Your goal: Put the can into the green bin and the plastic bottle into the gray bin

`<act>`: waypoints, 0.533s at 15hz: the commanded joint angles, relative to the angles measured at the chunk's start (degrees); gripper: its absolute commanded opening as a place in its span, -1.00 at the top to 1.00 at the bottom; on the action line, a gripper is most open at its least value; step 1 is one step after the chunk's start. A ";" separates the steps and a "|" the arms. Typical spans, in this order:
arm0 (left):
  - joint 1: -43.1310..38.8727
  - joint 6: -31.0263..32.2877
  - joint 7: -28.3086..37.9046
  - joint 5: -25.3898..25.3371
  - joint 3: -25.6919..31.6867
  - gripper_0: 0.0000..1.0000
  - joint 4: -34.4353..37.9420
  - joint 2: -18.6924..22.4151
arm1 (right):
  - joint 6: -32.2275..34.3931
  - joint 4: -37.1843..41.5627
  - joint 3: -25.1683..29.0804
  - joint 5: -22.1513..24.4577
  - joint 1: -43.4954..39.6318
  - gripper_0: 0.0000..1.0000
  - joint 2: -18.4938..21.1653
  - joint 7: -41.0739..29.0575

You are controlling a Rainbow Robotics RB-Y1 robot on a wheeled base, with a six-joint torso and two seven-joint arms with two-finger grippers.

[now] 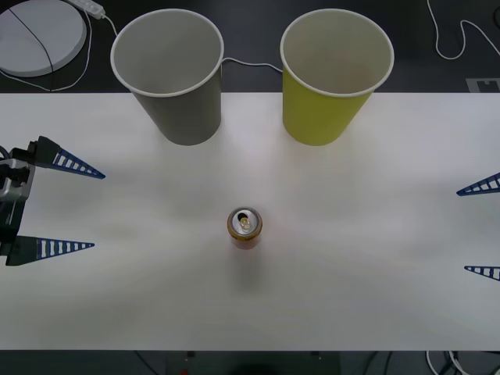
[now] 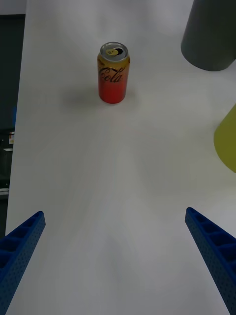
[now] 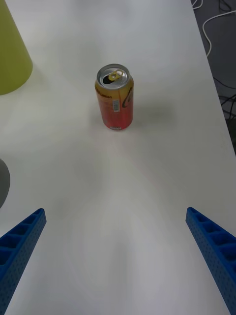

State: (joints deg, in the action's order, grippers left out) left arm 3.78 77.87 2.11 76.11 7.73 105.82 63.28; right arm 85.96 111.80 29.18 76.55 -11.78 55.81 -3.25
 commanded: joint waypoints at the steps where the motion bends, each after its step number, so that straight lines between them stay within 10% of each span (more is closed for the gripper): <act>1: 0.00 0.00 0.00 0.00 0.00 -1.00 0.00 0.00 | 0.00 0.00 0.00 0.00 0.00 -1.00 0.00 0.00; 8: 0.00 0.00 0.00 0.00 0.00 -1.00 0.00 0.00 | -2.28 -0.62 -1.32 -2.55 -1.41 -1.00 2.29 0.97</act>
State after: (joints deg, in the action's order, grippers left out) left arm 3.78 77.87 2.11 76.11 7.73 105.83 63.28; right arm 83.98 111.20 28.06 74.09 -13.18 58.02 -2.59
